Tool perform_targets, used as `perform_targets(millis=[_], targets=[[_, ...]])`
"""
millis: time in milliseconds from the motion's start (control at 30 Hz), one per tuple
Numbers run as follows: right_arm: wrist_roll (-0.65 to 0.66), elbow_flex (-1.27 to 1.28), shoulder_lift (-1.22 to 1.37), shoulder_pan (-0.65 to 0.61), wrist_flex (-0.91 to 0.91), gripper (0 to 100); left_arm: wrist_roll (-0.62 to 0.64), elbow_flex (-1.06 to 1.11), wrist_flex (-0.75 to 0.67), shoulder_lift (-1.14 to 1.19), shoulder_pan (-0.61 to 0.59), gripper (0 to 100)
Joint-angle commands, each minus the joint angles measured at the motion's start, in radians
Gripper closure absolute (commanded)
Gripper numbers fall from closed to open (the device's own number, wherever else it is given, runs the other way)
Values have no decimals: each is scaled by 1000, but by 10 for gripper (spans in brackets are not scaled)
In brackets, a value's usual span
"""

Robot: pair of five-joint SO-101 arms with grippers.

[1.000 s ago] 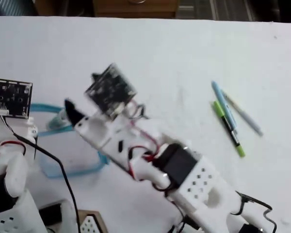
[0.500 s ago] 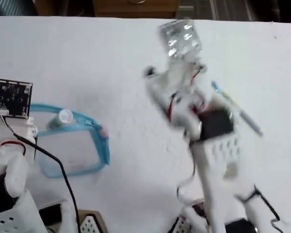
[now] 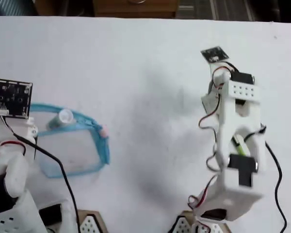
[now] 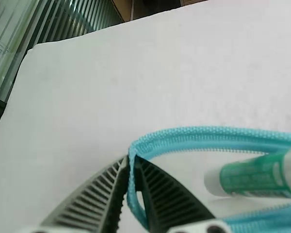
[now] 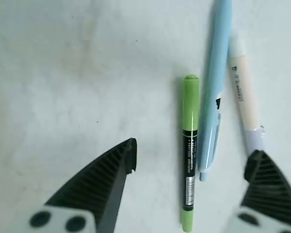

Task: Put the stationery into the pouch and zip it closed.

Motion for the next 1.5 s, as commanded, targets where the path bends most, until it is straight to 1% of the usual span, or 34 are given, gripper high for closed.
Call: perform_targets(millis=[0, 200, 267, 333, 400, 433, 500, 633, 700, 733, 800, 833, 967, 1067, 1167, 1267, 1333, 1467], targets=[[23, -133, 108, 10, -4, 608, 3, 232, 23, 39, -8, 977], [23, -351, 386, 28, 2, 608, 3, 232, 23, 39, -10, 977], [15, -422, 427, 18, 90, 608, 3, 232, 23, 39, -10, 977], [-3, -491, 406, -24, 211, 608, 3, 232, 23, 39, -10, 977], [-71, -562, 338, -67, 335, 615, 3, 232, 23, 39, -10, 977], [-97, -592, 295, -90, 384, 634, 3, 232, 23, 39, -10, 977], [-123, -638, 208, -130, 455, 717, 3, 232, 23, 39, -10, 977], [-133, -641, 30, -234, 495, 998, 5, 232, 23, 39, -10, 977], [-141, -611, -62, -285, 496, 935, 6, 232, 23, 39, -10, 977], [-170, -594, -113, -308, 496, 931, 6, 232, 23, 39, -10, 977], [-259, -569, -220, -380, 495, 981, 6, 230, 23, 39, -13, 977], [-315, -559, -274, -424, 495, 985, 8, 230, 23, 39, -15, 977], [-539, -542, -450, -676, 492, 981, 11, 232, 23, 39, -15, 977], [-649, -532, -487, -865, 490, 981, 11, 232, 23, 39, -12, 977], [-749, -528, -479, -986, 489, 981, 11, 232, 23, 39, -12, 977], [-793, -535, -467, -1087, 456, 981, 11, 232, 23, 39, -15, 977], [-792, -528, -464, -1133, 403, 981, 11, 232, 23, 39, -15, 977], [-784, -543, -420, -1141, 300, 981, 11, 232, 23, 39, -15, 977]])
